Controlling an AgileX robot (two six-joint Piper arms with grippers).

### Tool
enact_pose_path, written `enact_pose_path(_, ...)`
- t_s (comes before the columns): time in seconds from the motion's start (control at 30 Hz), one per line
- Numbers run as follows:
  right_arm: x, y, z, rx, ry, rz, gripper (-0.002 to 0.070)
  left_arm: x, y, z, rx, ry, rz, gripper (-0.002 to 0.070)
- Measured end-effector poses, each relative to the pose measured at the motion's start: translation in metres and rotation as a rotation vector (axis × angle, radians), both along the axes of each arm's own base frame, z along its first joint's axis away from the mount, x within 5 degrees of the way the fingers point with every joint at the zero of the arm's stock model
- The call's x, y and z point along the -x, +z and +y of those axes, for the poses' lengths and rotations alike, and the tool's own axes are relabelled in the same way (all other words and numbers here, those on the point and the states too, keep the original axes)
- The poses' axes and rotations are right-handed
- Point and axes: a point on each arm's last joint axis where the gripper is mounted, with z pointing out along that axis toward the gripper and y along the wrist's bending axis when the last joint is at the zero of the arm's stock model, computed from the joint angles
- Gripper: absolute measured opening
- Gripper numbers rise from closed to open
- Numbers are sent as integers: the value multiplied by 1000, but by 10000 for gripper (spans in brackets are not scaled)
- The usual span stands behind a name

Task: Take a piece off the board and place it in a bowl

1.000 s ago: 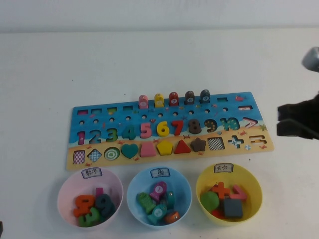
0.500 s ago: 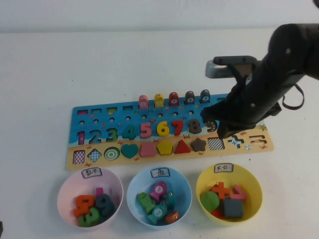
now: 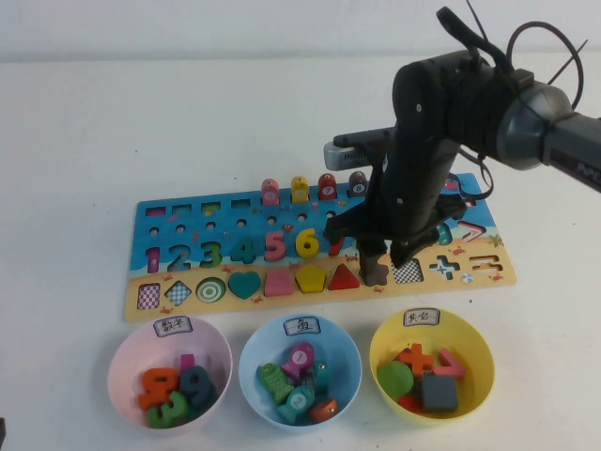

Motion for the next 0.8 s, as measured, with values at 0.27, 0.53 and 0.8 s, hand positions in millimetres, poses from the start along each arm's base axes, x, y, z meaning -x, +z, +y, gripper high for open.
enact_pose_path(0.27, -7, -15, 1, 32, -61, 11, 340, 0, 0, 0, 0, 0, 0, -4)
enact_pose_path(0.53, -14, -23, 5, 8, -123, -17, 341, 0, 0, 0, 0, 0, 0, -4)
enact_pose_path(0.8, -15, -24, 5, 6, -131, -24, 341, 0, 0, 0, 0, 0, 0, -4)
